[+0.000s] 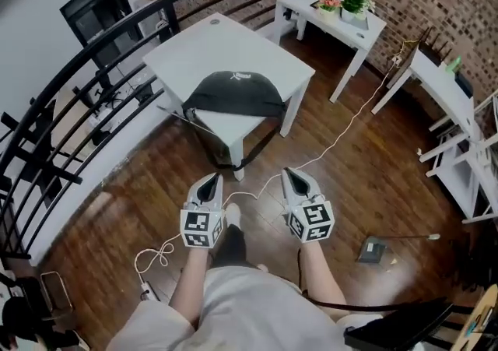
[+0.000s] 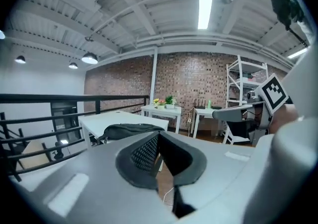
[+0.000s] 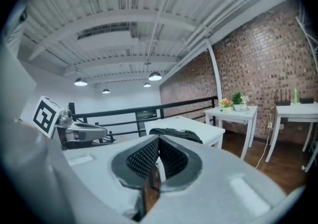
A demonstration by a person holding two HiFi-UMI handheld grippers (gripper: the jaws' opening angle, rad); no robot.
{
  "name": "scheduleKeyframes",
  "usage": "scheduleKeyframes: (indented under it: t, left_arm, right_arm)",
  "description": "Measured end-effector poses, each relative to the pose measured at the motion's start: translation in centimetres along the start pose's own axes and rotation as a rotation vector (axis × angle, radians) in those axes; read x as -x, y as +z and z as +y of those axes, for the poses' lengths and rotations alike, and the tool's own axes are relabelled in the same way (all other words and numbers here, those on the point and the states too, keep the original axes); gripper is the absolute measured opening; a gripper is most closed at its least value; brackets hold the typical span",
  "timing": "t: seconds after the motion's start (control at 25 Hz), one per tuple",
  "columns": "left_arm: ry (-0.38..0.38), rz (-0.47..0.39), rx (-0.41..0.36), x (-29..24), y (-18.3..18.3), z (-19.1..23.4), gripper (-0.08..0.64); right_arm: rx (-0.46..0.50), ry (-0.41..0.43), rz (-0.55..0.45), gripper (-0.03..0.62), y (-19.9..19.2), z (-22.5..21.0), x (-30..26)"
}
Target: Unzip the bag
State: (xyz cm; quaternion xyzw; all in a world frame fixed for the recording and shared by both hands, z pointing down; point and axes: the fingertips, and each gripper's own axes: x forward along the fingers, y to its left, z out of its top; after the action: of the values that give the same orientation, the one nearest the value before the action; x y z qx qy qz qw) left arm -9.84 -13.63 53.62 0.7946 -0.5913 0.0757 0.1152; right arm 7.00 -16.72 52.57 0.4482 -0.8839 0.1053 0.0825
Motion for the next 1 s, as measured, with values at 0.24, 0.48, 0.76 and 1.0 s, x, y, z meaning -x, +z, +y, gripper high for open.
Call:
scheduleKeyframes:
  t: [0.24,0.48,0.76,1.0]
  left_arm:
    - [0.015,-0.155,-0.067,8.9,7.1,-5.7,0.018]
    - [-0.011,-0.231,-0.136,12.7,9.1,-8.4,0.018]
    - [-0.046,-0.278,-0.109,16.6,10.3,-7.4,0.018]
    - [-0.025,-0.270,-0.117,18.8,10.0,-5.3,0.018]
  right_arm:
    - [0.037,-0.031,-0.144,-0.009,5.4,4.8,9.6]
    - [0.095,-0.113,-0.209,-0.009,8.0,6.6,14.1]
    - [0.105,-0.113,-0.226,-0.009,8.7,10.7,15.1]
    - [0.117,-0.079,-0.225,-0.009,8.9,14.2,14.5]
